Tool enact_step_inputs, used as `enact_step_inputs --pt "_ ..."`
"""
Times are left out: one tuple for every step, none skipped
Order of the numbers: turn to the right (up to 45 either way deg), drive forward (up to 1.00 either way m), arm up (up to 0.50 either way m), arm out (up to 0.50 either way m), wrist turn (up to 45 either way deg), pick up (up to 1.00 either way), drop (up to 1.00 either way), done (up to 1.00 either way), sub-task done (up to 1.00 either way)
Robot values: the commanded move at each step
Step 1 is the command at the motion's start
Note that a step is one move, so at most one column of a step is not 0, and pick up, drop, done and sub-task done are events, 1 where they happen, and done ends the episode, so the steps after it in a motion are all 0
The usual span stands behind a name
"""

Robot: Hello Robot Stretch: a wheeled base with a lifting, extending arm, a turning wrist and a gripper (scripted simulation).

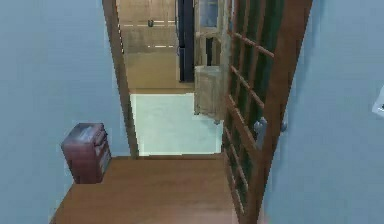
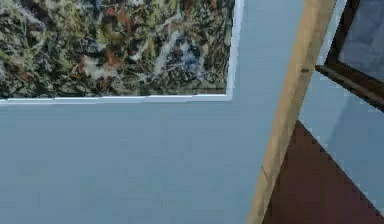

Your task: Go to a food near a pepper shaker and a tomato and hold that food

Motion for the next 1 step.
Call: enact_step_inputs --pt "0.0 1.0 0.0 0.0 0.0 0.0 0.0 0.0 0.0"
